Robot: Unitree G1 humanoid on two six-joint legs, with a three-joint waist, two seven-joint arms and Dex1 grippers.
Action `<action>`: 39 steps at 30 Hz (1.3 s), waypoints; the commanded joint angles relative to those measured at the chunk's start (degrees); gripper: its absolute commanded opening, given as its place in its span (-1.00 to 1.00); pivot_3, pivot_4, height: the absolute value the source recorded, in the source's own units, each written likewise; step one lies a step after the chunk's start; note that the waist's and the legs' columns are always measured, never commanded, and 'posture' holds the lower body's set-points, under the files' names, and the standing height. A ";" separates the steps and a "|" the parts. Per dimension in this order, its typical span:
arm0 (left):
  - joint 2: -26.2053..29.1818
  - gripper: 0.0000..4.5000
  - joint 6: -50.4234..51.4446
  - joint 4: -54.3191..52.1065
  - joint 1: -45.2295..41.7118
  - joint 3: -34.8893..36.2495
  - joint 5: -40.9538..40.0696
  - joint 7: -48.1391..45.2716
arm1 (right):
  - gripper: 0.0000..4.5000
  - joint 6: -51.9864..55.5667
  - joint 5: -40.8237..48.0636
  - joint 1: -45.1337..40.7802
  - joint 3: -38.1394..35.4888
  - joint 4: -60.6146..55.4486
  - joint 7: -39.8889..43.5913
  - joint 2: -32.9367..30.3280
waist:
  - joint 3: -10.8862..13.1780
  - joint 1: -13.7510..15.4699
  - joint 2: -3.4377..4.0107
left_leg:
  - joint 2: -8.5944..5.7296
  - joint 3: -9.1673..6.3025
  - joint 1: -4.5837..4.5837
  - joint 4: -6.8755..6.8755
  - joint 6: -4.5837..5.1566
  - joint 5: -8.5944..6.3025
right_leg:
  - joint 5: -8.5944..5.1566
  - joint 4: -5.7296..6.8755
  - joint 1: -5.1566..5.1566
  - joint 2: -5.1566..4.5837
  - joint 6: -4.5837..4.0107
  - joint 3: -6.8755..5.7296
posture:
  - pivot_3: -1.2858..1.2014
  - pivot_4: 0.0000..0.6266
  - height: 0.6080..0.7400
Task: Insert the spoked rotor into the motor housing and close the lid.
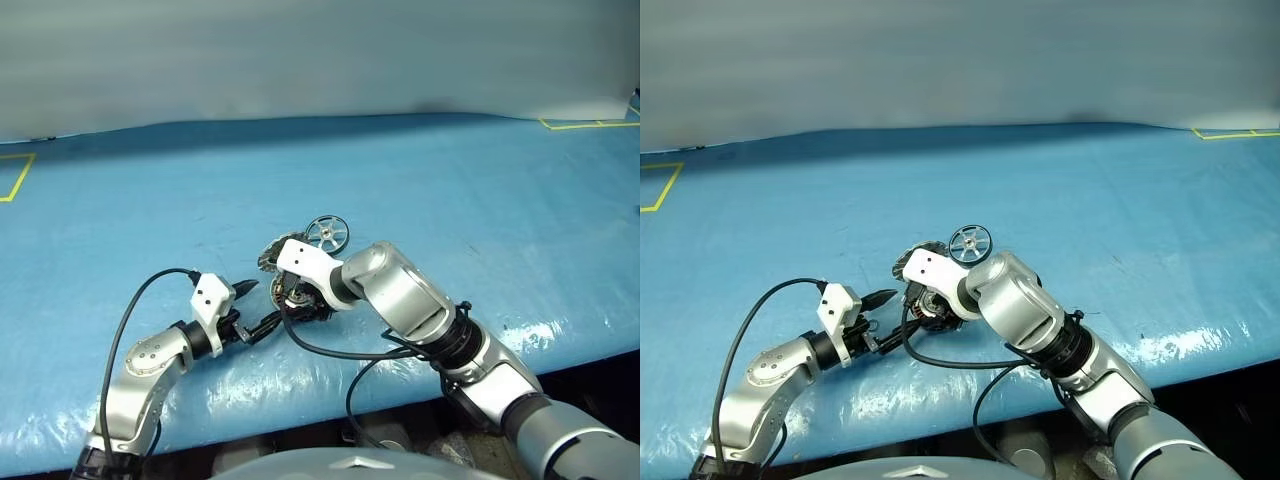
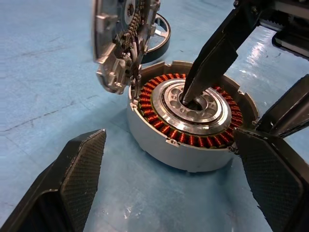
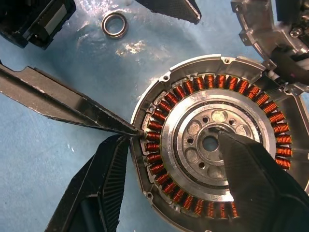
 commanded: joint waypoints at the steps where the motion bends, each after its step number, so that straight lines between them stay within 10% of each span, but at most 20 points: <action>1: -0.18 1.00 -0.27 -0.41 0.13 -1.66 -0.04 -0.90 | 0.35 1.69 2.41 -2.79 -3.62 -0.60 -4.09 0.55 | 0.02 0.03 0.03 | 0.00 0.00 -0.02 -0.01 0.00 0.00 | 0.04 -0.02 -0.01 0.00 0.07 -0.01 | 0.03 -0.52 1.00; 20: 1.42 1.00 -0.01 -1.93 1.52 -0.20 -1.89 -2.23 | 0.35 8.37 19.99 0.84 -17.17 -11.24 -12.21 -0.32 | 0.17 -0.03 0.10 | -0.03 -0.13 -0.17 -0.01 0.03 -0.02 | 0.09 -0.06 -0.05 -0.01 0.31 -0.10 | 0.03 -0.52 1.00; 28: 2.33 1.00 -2.55 -5.52 2.56 4.03 -1.71 -0.61 | 0.35 -40.27 20.42 31.93 -28.39 -18.82 -10.90 -5.11 | 0.21 0.46 0.10 | -0.11 -0.17 -0.29 -0.01 0.20 -0.21 | -0.11 -0.21 0.01 -0.10 0.67 -0.14 | 0.03 -0.52 1.00; 39: 2.05 1.00 -3.50 -1.27 1.91 4.77 -1.64 -0.54 | 0.35 -45.84 30.67 46.09 -27.99 -19.42 -6.01 -9.53 | 0.30 0.57 0.00 | -0.04 -0.02 -0.04 0.09 0.17 -0.20 | -0.42 -0.04 0.08 -0.02 0.63 0.08 | 0.03 -0.52 1.00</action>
